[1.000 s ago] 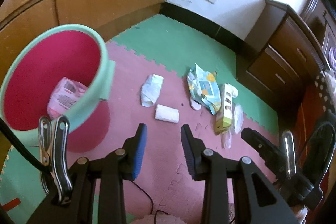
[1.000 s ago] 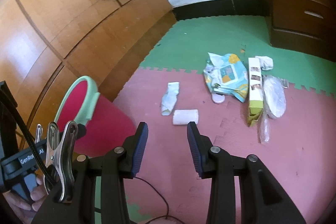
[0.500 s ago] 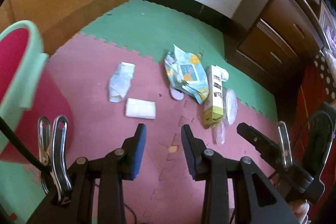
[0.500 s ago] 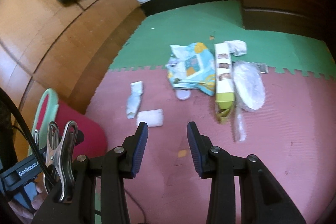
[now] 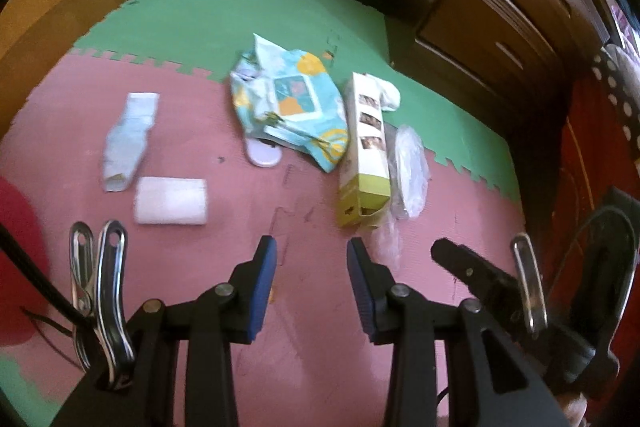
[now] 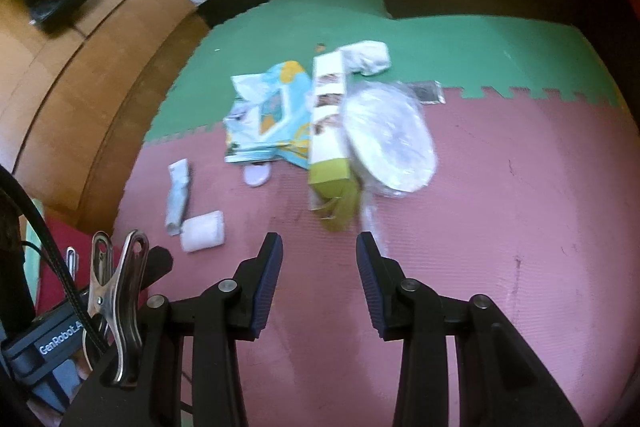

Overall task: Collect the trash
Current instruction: 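Move both open tools away from the bucket toward the white-and-green box, then close the left tool on the green end of the white box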

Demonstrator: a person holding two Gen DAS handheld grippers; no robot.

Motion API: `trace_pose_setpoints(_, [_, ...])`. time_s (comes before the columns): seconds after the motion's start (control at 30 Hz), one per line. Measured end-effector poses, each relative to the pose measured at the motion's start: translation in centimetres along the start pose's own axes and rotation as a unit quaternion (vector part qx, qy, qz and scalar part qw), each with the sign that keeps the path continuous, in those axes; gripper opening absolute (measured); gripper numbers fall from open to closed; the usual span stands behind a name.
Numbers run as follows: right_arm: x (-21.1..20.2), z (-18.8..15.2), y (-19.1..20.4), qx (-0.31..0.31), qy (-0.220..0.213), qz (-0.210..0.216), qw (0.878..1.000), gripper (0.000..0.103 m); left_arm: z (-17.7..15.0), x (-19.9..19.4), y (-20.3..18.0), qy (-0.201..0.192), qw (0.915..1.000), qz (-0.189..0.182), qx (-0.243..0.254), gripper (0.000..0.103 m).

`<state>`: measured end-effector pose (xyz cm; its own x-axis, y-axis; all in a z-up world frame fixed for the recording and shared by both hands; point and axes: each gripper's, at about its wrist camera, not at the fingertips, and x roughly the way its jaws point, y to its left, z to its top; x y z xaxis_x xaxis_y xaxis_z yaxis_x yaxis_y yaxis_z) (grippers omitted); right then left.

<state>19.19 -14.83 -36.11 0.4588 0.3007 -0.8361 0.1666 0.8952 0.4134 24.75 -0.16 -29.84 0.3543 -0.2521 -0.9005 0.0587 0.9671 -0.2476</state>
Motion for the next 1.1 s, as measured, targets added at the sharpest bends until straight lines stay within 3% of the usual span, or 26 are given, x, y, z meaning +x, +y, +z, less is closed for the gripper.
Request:
trace_pose_setpoints(0.4, [3.0, -1.4, -3.5, 0.025, 0.017, -0.026, 0.999, 0.040, 0.8, 8.1, -2.0, 0.042, 0.9978, -0.048, -0.020, 0.037])
trace_pose_setpoints(0.6, [3.5, -1.3, -4.8, 0.035, 0.020, -0.028, 0.999, 0.040, 1.3, 10.9, -3.5, 0.044, 0.9986, -0.029, -0.002, 0.036])
trace_pose_setpoints(0.8, [3.5, -1.5, -5.8, 0.041, 0.020, -0.024, 0.999, 0.040, 1.3, 12.3, -3.9, 0.037, 0.9990, -0.026, 0.007, 0.035])
trace_pose_setpoints(0.93, [3.5, -1.8, -6.1, 0.044, 0.024, -0.022, 0.999, 0.040, 1.4, 12.5, -4.4, 0.035, 0.9988, -0.033, 0.012, 0.023])
trace_pose_setpoints(1.1, [3.2, -1.9, -6.0, 0.042, 0.020, -0.018, 0.999, 0.040, 1.2, 12.2, -4.0, 0.036, 0.9984, -0.044, -0.006, 0.023])
